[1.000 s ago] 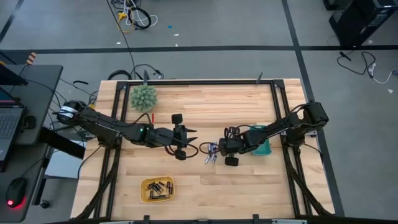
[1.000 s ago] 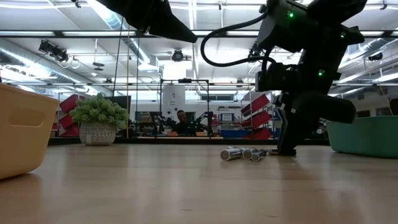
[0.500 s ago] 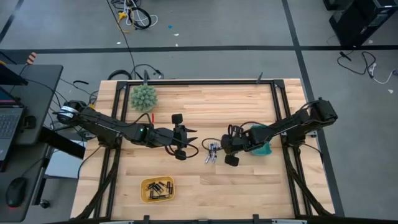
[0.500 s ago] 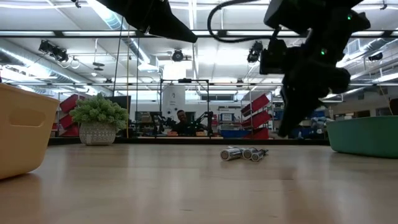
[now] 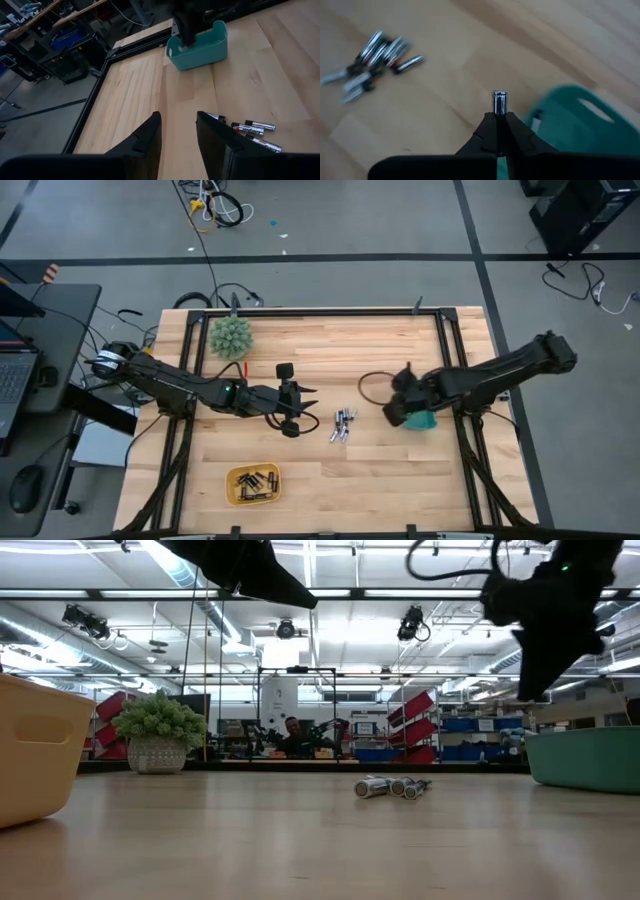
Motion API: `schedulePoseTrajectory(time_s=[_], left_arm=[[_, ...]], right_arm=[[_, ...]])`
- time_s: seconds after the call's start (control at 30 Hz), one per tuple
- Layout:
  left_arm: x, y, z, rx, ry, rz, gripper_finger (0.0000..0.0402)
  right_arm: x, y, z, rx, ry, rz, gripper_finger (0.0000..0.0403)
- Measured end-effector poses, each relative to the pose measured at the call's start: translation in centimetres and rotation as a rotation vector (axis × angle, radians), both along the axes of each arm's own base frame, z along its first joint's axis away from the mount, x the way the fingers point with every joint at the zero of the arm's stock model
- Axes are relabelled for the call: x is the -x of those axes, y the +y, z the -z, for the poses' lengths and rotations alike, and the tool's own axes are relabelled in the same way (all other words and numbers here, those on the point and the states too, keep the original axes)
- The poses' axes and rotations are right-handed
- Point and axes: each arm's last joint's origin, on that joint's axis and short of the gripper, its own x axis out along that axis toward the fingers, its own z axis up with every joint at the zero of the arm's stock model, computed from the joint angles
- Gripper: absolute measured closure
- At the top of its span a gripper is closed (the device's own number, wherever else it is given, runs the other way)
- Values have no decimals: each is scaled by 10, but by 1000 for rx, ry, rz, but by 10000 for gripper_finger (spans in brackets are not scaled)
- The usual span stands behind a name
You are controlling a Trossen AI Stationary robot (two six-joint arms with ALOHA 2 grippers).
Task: Sort batteries
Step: Put the silver battery into the green bin
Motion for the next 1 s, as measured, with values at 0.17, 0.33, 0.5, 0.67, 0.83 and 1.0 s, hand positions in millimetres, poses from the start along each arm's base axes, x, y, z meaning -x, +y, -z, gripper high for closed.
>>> schedulePoseTrajectory(time_s=[0.17, 0.33, 0.5, 0.67, 0.83, 1.0], left_arm=[[0, 0, 0, 0, 2, 0, 282], [0, 0, 0, -1, 3, 0, 282], [0, 0, 0, -1, 3, 0, 282], [0, 0, 0, -2, 3, 1, 282], [1, 0, 1, -6, 15, 1, 282], [1, 0, 2, -7, 23, 0, 282]], right_arm=[[29, 0, -15, 7, -4, 130, 398], [44, 3, -14, 9, -25, 247, 398], [49, 8, 5, -1, -20, 395, 398], [54, 12, 19, -6, 0, 483, 398], [56, 12, 24, -10, -6, 517, 398], [56, 13, 35, -44, -24, 536, 398]])
